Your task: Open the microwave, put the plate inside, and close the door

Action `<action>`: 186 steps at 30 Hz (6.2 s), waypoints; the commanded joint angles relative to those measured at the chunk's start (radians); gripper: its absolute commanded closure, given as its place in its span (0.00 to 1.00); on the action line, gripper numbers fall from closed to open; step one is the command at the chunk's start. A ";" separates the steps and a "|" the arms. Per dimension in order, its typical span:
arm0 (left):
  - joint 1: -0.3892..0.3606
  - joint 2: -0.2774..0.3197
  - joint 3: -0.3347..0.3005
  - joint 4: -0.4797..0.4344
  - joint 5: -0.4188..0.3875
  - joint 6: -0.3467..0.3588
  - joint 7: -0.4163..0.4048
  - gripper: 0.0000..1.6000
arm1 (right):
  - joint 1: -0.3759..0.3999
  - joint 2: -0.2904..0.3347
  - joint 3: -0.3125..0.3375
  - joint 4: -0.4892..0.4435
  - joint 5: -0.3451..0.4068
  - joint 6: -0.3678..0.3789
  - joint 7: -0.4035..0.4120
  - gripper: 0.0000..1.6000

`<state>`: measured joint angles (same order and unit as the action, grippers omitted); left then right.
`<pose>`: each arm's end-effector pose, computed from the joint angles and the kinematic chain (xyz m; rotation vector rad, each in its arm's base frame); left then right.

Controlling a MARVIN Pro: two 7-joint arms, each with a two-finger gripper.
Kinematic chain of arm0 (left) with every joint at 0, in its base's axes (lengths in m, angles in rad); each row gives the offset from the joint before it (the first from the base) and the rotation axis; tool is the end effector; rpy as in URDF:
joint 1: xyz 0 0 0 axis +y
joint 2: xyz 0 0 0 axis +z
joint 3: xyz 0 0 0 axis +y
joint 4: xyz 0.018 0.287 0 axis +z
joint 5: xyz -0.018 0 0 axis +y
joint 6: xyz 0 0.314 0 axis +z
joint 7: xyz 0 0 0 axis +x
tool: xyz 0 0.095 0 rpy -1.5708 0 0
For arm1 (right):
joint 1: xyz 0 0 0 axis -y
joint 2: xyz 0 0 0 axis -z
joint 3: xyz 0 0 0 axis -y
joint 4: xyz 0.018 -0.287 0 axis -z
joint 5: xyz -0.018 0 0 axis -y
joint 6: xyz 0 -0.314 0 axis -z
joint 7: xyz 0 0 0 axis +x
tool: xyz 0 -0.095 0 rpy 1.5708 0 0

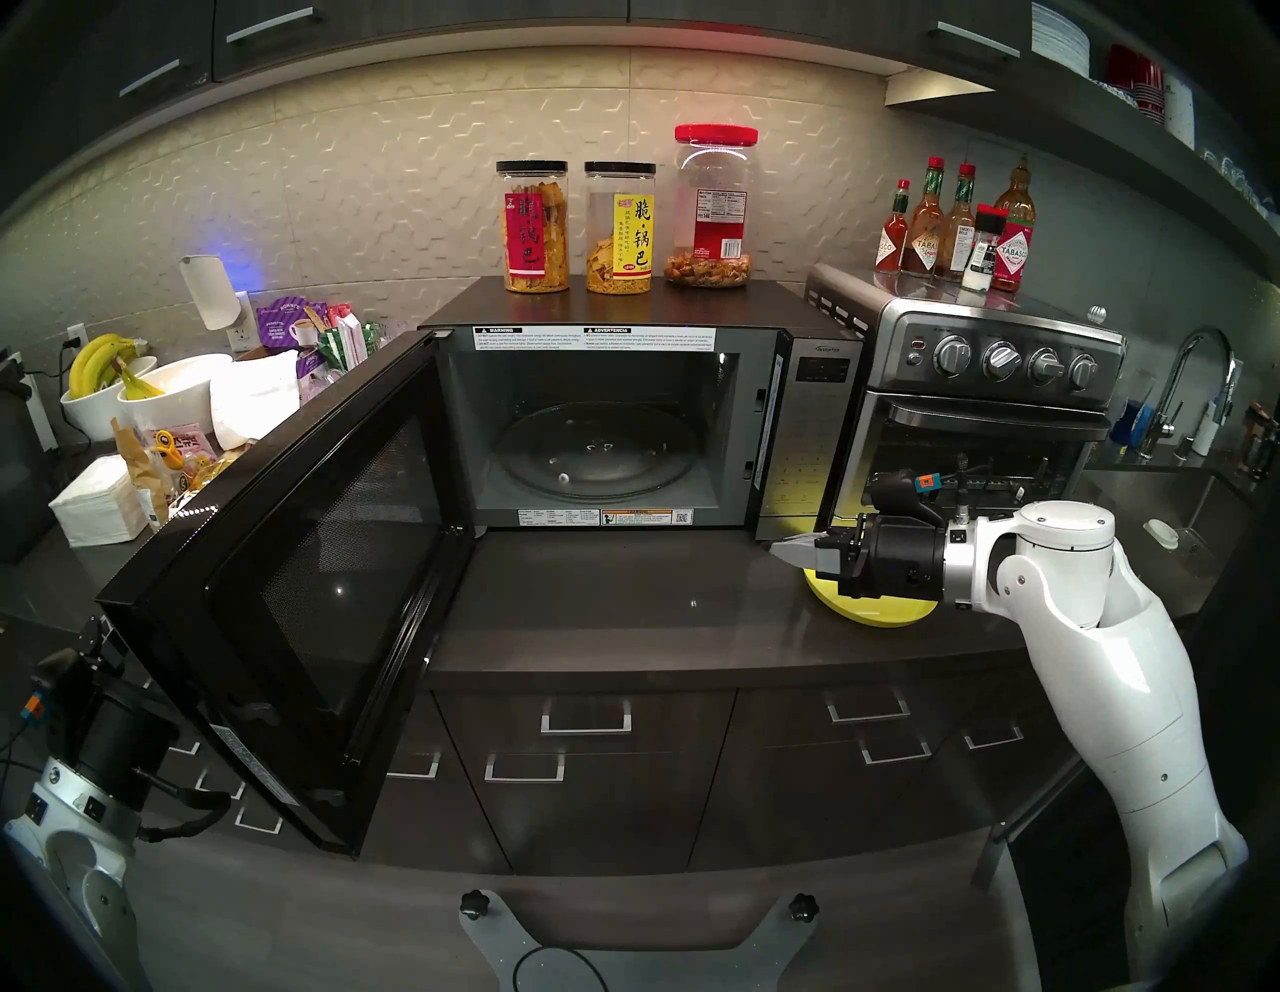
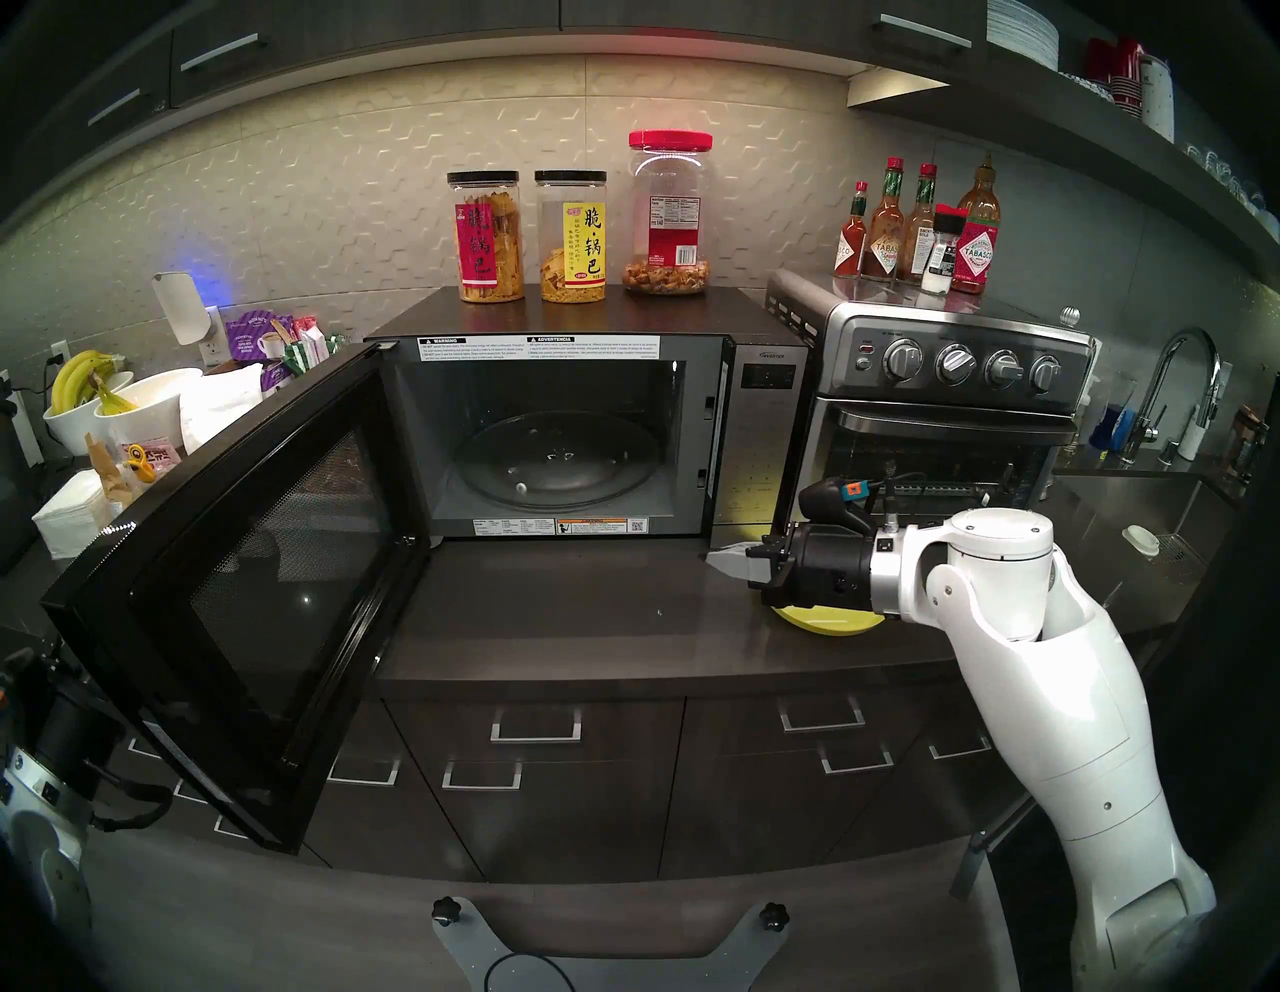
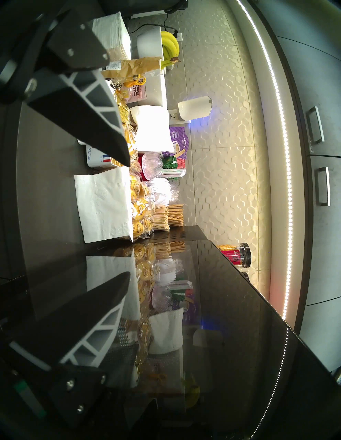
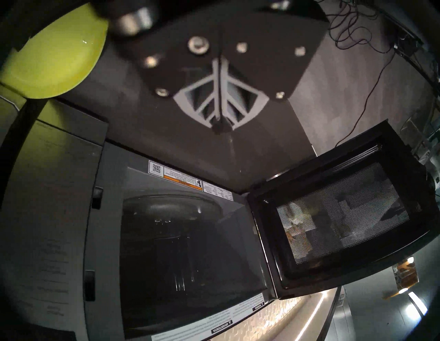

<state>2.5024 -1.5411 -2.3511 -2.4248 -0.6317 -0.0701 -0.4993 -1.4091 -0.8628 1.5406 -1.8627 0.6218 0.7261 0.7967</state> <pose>0.1490 0.1647 -0.1564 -2.0491 0.1112 -2.3642 0.3966 -0.0575 -0.1468 -1.9864 -0.8475 -1.2715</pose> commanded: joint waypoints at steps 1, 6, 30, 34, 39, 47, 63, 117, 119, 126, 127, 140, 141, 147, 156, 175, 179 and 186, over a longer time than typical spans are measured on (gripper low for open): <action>-0.001 0.002 -0.003 -0.019 0.000 0.001 0.001 0.00 | 0.041 0.046 0.055 0.040 0.003 -0.009 0.021 0.94; -0.003 0.000 -0.004 -0.019 0.000 0.002 -0.001 0.00 | 0.053 0.086 0.079 0.077 0.005 -0.023 0.071 0.58; -0.010 -0.006 -0.006 -0.019 0.004 0.007 -0.008 0.00 | 0.027 0.255 0.143 0.205 -0.018 -0.182 0.364 0.00; -0.011 -0.007 -0.006 -0.019 0.005 0.008 -0.009 0.00 | 0.000 0.274 0.152 0.209 -0.033 -0.222 0.399 0.00; -0.012 -0.009 -0.006 -0.019 0.005 0.009 -0.011 0.00 | -0.042 0.290 0.169 0.211 -0.057 -0.274 0.435 0.00; -0.014 -0.011 -0.007 -0.019 0.006 0.011 -0.013 0.00 | -0.065 0.286 0.177 0.213 -0.101 -0.312 0.436 0.00; -0.018 -0.015 -0.009 -0.019 0.008 0.014 -0.017 0.00 | -0.035 0.278 0.128 0.209 -0.179 -0.279 0.383 0.00; -0.032 -0.029 -0.013 -0.019 0.017 0.025 -0.032 0.00 | 0.064 0.231 -0.046 0.311 -0.355 -0.307 0.335 0.00; -0.033 -0.029 -0.013 -0.019 0.017 0.025 -0.033 0.00 | 0.064 0.230 -0.047 0.311 -0.358 -0.307 0.338 0.00; -0.035 -0.031 -0.014 -0.019 0.018 0.027 -0.035 0.00 | 0.066 0.223 -0.056 0.317 -0.376 -0.311 0.337 0.00; -0.035 -0.031 -0.014 -0.019 0.018 0.027 -0.035 0.00 | 0.067 0.222 -0.057 0.318 -0.378 -0.312 0.338 0.00; -0.039 -0.035 -0.015 -0.019 0.020 0.030 -0.039 0.00 | 0.076 0.203 -0.074 0.330 -0.401 -0.318 0.331 0.00; -0.039 -0.035 -0.015 -0.019 0.020 0.030 -0.039 0.00 | 0.076 0.203 -0.074 0.330 -0.401 -0.318 0.331 0.00; -0.040 -0.036 -0.015 -0.019 0.021 0.031 -0.041 0.00 | 0.080 0.195 -0.078 0.335 -0.408 -0.321 0.329 0.44; -0.043 -0.039 -0.016 -0.019 0.022 0.033 -0.043 0.00 | 0.082 0.188 -0.082 0.343 -0.414 -0.328 0.329 0.91; -0.047 -0.043 -0.018 -0.019 0.025 0.036 -0.048 0.00 | 0.001 0.233 0.006 0.250 -0.365 -0.329 0.373 1.00; -0.048 -0.045 -0.018 -0.019 0.026 0.037 -0.049 0.00 | -0.040 0.243 0.045 0.211 -0.348 -0.328 0.385 1.00; -0.050 -0.046 -0.019 -0.019 0.027 0.038 -0.051 0.00 | -0.087 0.238 0.083 0.161 -0.334 -0.328 0.393 1.00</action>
<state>2.4537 -1.5889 -2.3671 -2.4248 -0.6030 -0.0338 -0.5515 -1.4503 -0.6337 1.5757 -1.6386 0.2607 0.3941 1.1847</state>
